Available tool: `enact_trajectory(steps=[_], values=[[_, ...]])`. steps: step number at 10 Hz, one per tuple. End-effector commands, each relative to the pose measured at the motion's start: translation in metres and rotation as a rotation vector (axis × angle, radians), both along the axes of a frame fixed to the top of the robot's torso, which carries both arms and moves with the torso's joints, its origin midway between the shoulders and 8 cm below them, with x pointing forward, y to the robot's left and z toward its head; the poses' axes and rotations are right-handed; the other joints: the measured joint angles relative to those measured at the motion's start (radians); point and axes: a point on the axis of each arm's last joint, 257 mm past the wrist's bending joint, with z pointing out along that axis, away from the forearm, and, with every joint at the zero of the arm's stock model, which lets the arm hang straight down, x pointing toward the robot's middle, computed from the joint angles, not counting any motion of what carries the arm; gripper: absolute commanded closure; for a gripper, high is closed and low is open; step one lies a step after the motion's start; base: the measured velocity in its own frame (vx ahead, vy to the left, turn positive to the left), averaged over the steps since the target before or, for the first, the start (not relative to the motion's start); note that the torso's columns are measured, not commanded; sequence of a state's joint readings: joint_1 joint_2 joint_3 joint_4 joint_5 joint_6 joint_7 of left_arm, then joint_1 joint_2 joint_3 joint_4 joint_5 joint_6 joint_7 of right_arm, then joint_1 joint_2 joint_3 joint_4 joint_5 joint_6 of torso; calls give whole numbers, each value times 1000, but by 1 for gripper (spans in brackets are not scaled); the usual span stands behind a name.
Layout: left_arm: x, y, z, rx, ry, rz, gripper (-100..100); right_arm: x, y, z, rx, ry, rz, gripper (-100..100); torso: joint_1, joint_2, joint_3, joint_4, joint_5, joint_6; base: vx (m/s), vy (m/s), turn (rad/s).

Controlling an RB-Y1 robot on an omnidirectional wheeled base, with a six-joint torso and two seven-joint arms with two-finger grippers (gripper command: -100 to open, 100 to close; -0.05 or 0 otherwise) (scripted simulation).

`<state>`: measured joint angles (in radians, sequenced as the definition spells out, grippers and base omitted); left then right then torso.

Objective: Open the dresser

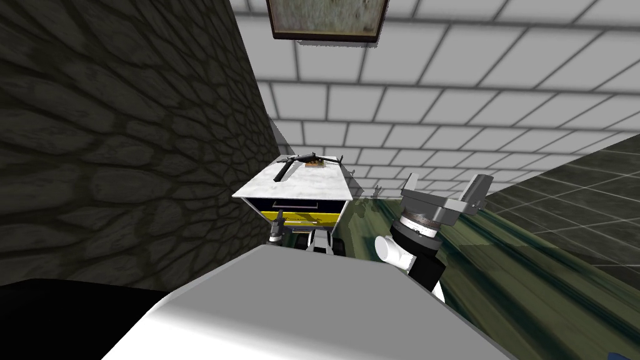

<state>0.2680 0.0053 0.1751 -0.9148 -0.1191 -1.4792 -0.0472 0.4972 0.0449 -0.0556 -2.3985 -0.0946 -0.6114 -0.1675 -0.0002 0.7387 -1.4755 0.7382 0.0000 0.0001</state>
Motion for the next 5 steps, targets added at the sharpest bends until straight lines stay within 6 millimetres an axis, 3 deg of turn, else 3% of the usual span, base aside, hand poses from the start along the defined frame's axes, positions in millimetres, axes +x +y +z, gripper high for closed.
enact_trajectory(steps=[1, 2, 3, 5], values=[[-22, -6, -5, 1, -3, 4, 100, 0, 0, 0, 0, 0, 0, 0, 0, 0, 0, 0, 0, 0, 39, 24, -13], [-16, -5, -5, 0, 0, 4, 100, 0, 0, 0, 0, 0, 0, 0, 0, -1, 0, 0, 0, 0, 15, 11, -1], [-17, 4, -3, 34, 1, -6, -100, 0, 0, 0, 0, 0, 0, 0, 0, 0, 0, 0, 0, 0, 0, 0, 0], [-16, 16, -1, 78, 7, -19, -100, 0, 0, 0, 0, 0, 0, 0, -1, 0, 0, 0, 0, 0, -5, -12, 1]])
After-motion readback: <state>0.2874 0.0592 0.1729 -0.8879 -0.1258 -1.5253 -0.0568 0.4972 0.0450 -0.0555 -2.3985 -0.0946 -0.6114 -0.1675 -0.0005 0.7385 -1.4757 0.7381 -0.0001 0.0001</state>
